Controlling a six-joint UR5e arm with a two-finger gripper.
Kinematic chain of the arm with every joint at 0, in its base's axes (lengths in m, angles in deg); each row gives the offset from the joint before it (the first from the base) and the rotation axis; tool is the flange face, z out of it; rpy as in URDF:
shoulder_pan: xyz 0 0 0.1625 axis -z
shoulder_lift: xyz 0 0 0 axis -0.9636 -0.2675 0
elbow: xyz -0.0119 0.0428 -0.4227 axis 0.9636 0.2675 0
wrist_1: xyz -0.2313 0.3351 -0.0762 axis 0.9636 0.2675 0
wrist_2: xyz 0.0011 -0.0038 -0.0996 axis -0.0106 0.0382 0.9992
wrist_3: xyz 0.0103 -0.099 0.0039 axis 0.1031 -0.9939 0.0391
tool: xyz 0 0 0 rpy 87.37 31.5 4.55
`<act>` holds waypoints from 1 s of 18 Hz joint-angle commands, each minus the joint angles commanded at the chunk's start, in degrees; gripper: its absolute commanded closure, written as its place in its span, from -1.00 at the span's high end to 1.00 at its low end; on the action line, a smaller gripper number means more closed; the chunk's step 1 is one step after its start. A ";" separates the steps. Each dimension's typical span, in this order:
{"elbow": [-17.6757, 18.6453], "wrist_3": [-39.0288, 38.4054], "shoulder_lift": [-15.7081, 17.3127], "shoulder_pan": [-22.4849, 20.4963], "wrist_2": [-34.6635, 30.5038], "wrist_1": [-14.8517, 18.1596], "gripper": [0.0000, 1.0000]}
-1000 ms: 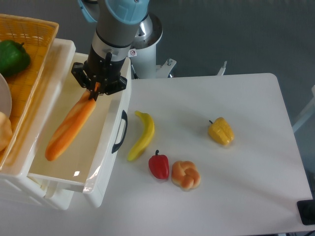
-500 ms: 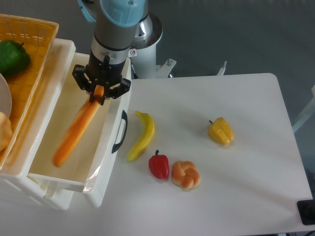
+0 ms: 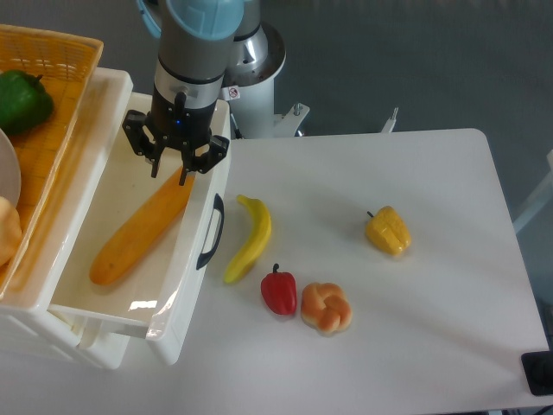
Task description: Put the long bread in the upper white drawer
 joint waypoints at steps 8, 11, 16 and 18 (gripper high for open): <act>-0.44 3.69 0.18 -8.61 -0.26 -5.79 0.13; -0.44 4.04 0.09 -10.89 -0.35 -6.77 0.25; -0.18 5.36 -0.79 -12.83 -0.79 -7.20 0.43; -0.44 5.45 -1.92 -13.27 -0.79 -8.61 0.46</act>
